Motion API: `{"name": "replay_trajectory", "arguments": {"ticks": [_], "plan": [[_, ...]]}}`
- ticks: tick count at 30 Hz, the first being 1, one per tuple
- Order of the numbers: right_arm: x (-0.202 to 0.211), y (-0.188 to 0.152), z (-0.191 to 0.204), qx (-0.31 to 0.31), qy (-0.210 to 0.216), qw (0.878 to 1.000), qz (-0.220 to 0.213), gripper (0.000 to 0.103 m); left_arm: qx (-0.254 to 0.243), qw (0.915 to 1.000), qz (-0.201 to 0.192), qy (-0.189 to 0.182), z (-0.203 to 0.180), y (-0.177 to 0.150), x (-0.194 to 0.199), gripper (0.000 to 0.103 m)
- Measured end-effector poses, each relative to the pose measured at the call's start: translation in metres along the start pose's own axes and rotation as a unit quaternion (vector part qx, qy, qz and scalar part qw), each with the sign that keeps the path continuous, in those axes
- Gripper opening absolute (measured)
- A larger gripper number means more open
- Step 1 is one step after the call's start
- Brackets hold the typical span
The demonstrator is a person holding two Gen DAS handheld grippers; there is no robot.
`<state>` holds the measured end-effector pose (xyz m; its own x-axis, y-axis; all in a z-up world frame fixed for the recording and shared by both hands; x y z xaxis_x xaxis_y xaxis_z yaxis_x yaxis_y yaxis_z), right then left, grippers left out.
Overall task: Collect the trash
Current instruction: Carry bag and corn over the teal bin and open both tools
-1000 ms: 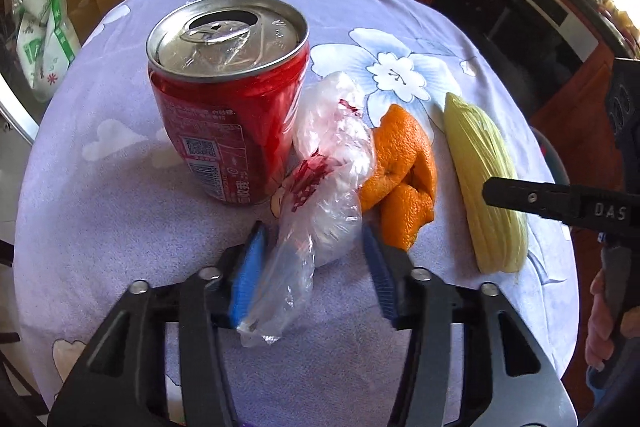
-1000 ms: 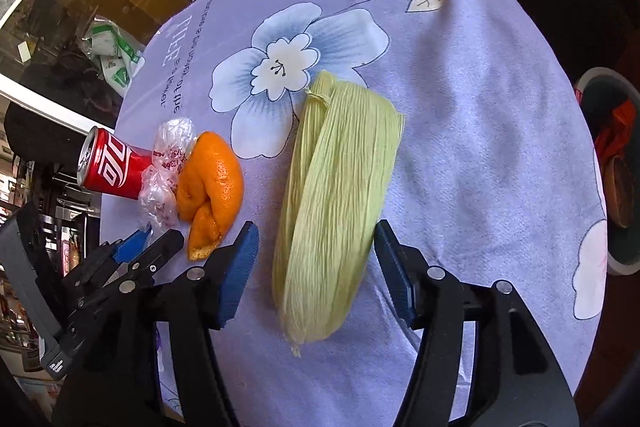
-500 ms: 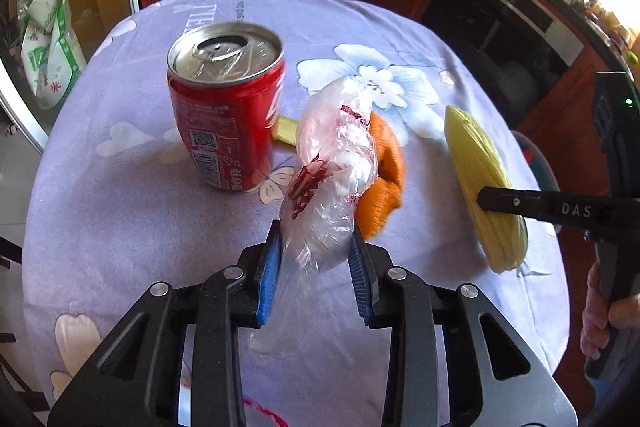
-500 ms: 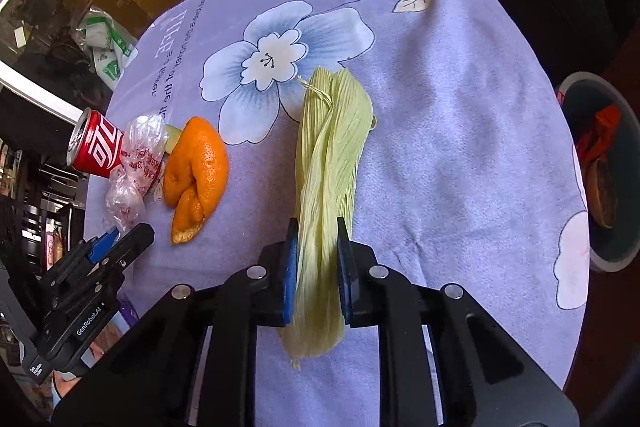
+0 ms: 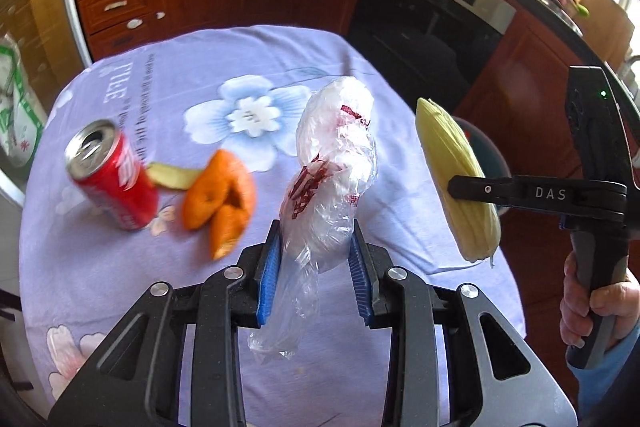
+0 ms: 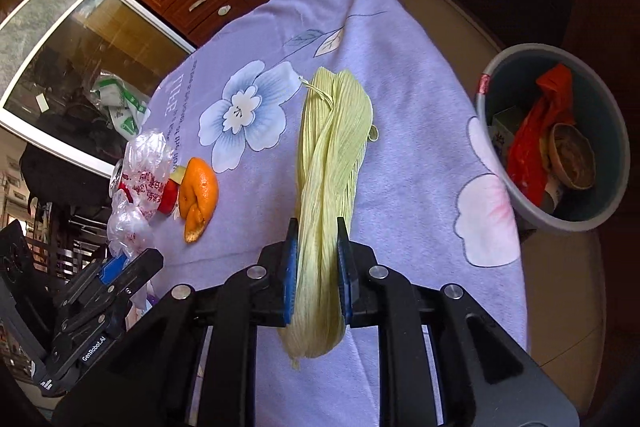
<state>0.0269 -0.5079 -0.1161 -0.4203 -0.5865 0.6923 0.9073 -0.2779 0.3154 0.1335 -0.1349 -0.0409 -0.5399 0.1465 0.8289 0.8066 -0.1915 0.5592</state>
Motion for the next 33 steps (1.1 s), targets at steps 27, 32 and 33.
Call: {"name": "replay_trajectory", "arguments": {"ticks": [27,32,33], "plan": [[0.128,0.011,-0.213,-0.181,-0.03,0.975,-0.128,0.017,-0.174,0.9806,0.05,-0.074,-0.237,0.063,-0.082,0.033],[0.121,0.023,-0.221,-0.183,-0.039,0.975,-0.116,0.017,-0.175,0.9778,0.075,-0.089,-0.256,0.068,-0.114,0.033],[0.119,0.026,-0.222,-0.181,-0.041,0.976,-0.114,0.017,-0.172,0.9774,0.082,-0.091,-0.259,0.069,-0.122,0.035]]}}
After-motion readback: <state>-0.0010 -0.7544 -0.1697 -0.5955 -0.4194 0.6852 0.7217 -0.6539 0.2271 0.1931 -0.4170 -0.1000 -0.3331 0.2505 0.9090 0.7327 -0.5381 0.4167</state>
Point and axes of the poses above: each gripper's, at about its wrist camera, not at the fingertips, and x roughly against the way its jaws point, z to its left, y to its top, the point moved 3 cm from there along -x, roughly the way its jaws point, and after that the axes turned 10 degrees about y, right-handed, at the moved point
